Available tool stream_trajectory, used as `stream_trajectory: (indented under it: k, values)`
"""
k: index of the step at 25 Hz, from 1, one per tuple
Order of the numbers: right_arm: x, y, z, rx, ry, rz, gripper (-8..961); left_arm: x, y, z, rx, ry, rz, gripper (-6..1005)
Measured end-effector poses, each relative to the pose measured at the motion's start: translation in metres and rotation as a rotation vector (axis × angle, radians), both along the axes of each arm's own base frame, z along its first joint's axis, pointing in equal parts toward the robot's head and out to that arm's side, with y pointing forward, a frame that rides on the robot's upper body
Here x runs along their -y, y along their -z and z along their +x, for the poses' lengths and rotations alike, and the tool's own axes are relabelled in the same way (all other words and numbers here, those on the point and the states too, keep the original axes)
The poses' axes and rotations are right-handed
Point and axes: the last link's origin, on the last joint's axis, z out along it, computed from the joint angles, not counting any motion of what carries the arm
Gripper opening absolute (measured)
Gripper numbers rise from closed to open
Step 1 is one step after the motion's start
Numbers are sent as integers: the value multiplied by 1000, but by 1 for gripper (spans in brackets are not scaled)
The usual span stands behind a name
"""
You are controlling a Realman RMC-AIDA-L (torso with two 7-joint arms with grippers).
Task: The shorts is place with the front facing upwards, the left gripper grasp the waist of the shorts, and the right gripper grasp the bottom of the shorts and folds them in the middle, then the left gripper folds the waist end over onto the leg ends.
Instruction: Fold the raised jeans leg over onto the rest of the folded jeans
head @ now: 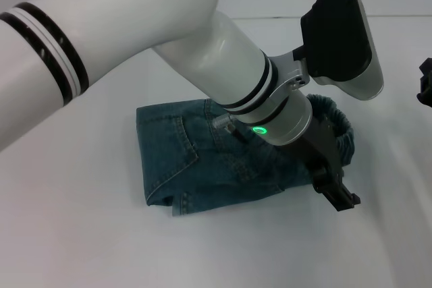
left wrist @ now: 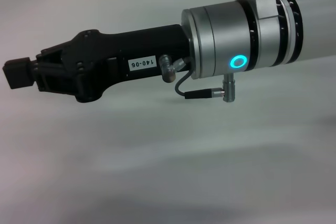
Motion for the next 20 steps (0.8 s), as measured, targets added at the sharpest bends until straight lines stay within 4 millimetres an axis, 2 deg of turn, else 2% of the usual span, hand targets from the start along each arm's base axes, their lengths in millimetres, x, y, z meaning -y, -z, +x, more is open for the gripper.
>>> stream_trajectory:
  k: [6,20]
  values:
    - [0,0,0,0,0,-1,2,-6,-1,-1,5,8,37,917]
    - [1,0,1,3,1,-4,3,-36,-13,-3,50,-2,209,917]
